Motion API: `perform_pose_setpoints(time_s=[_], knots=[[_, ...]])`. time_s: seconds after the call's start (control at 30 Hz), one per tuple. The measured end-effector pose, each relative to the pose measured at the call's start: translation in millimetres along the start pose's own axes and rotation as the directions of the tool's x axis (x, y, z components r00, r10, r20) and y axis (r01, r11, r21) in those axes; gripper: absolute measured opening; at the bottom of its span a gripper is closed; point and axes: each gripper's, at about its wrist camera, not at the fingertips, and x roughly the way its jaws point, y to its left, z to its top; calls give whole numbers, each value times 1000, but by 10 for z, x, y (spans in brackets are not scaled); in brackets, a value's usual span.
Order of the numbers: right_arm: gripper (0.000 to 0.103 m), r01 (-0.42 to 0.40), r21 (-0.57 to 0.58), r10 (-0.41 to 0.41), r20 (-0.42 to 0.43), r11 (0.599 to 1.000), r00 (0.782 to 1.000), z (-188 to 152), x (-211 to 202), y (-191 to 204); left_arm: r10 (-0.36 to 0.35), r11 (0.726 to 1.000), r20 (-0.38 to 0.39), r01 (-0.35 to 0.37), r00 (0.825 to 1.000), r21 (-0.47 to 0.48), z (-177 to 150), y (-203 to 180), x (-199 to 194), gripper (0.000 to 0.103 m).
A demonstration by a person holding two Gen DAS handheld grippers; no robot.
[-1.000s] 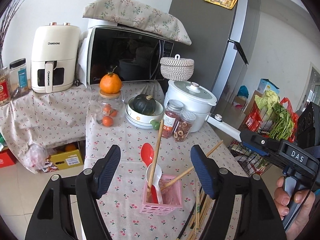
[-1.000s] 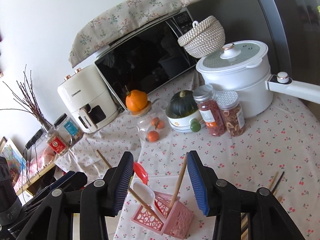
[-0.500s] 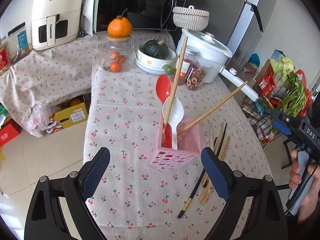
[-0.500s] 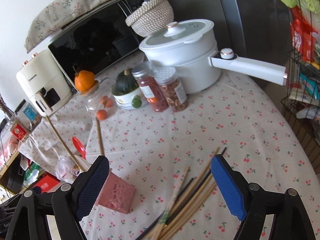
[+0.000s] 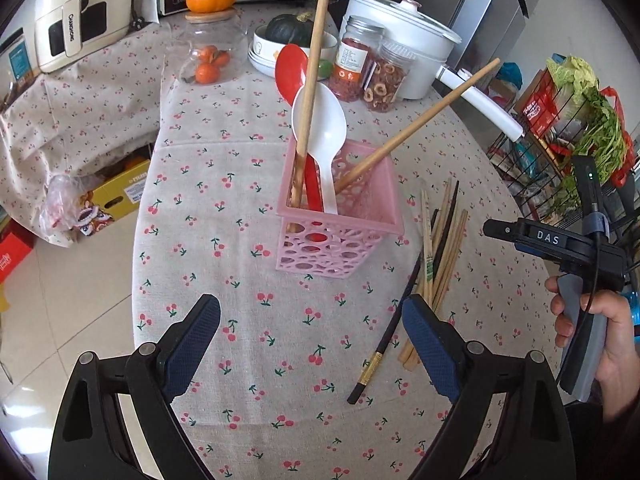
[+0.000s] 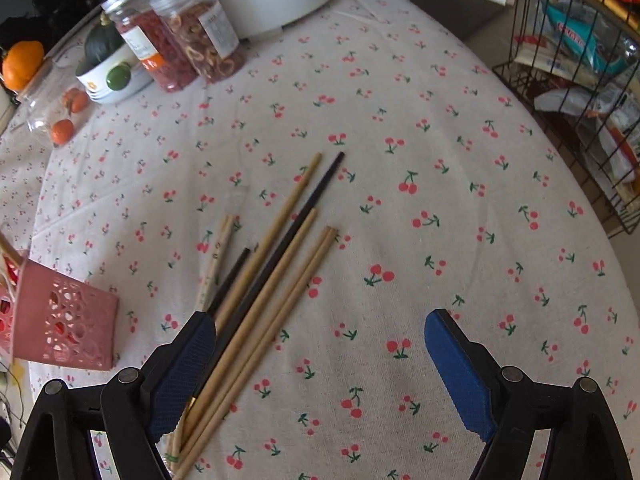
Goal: Organize utensils
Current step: 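Move both grippers back toward the chopstick pile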
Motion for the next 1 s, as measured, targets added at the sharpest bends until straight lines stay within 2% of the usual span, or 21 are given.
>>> perform_pose_setpoints(time_s=[0.17,0.4,0.77,0.83,0.87,0.9,0.93,0.97,1.0], knots=[[89,64,3,-64,-39,998,997,19,230,-44,-5,1000,-25,6,1000,12,-59,-62,78,94],[89,114,25,-112,-73,993,991,59,454,-71,-12,999,-36,13,999,34,-100,-129,104,94],[88,189,-70,-194,-65,979,979,29,550,153,-7,998,-29,9,1000,64,-113,-263,105,94],[80,178,-89,-184,-61,980,981,-10,512,198,-10,997,-29,12,1000,79,-127,-330,112,94],[69,171,-101,-177,-60,980,982,-21,488,209,-12,996,-31,15,999,89,-135,-369,120,94],[54,161,-119,-169,-57,980,984,-44,457,232,-12,995,-32,16,999,102,-144,-411,130,94],[46,150,-139,-159,-54,979,986,-70,431,248,-11,993,-33,14,999,115,-153,-454,143,94],[30,140,-161,-151,-55,977,987,-96,407,259,-8,992,-34,12,999,129,-163,-501,155,94],[22,130,-178,-143,-58,975,988,-117,390,258,-6,990,-35,10,999,142,-171,-551,165,94]])
